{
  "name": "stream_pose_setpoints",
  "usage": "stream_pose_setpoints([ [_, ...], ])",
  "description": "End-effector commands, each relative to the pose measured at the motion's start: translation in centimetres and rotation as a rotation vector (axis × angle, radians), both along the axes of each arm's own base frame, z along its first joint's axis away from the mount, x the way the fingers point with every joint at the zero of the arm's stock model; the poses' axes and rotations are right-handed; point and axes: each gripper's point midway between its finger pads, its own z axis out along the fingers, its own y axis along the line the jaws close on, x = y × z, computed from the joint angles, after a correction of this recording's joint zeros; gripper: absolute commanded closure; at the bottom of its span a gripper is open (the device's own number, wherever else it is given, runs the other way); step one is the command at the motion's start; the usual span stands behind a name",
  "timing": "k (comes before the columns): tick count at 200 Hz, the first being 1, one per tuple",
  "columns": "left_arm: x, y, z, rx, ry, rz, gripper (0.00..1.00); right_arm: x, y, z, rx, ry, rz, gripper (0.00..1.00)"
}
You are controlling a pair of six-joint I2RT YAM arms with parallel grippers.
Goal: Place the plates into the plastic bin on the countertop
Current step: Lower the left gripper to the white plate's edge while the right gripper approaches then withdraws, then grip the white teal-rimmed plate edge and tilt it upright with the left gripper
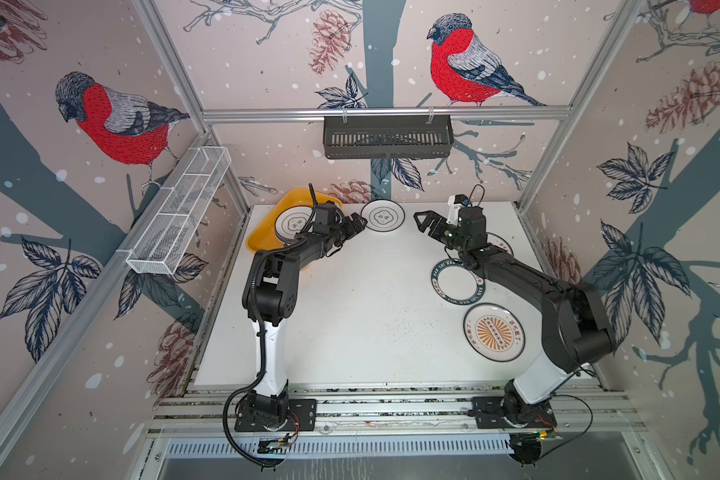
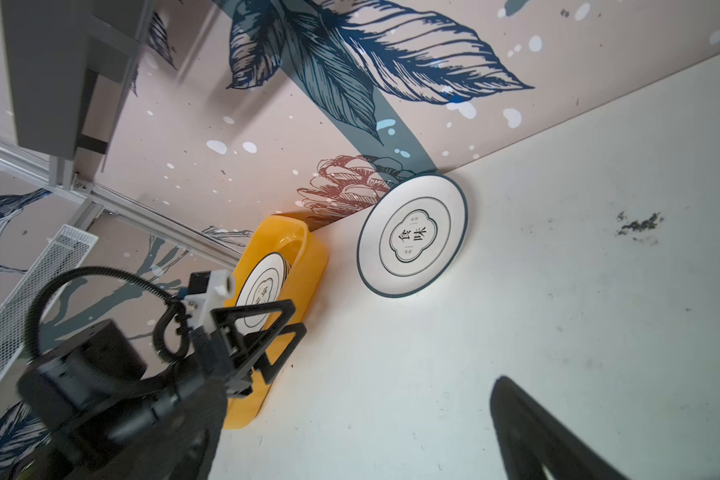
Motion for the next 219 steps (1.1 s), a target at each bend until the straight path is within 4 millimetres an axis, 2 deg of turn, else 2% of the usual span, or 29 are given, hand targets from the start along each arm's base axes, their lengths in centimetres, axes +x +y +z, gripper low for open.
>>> stream_pose_setpoints([
  [1,1.2,-0.1,-0.8,-0.006,0.038,0.022,0.07,-1.1,-0.4,1.6,-0.029,-0.064,0.009,0.00],
  [35,2.8,-0.4,-2.6,-0.003,0.071,0.039,0.11,-2.9,-0.9,3.0,-0.047,-0.118,0.029,0.00],
  [74,4.2,-0.4,-3.8,0.005,0.090,0.068,0.19,-4.1,-0.8,3.1,-0.072,-0.146,0.070,0.00],
  [152,6.5,-1.5,-5.9,-0.035,0.106,0.095,0.30,-4.5,-1.0,2.2,-0.082,-0.119,0.072,0.00],
  [219,7.3,-2.8,-8.1,-0.094,0.134,0.119,0.48,-4.8,-1.1,1.1,-0.081,-0.086,0.067,0.00],
])
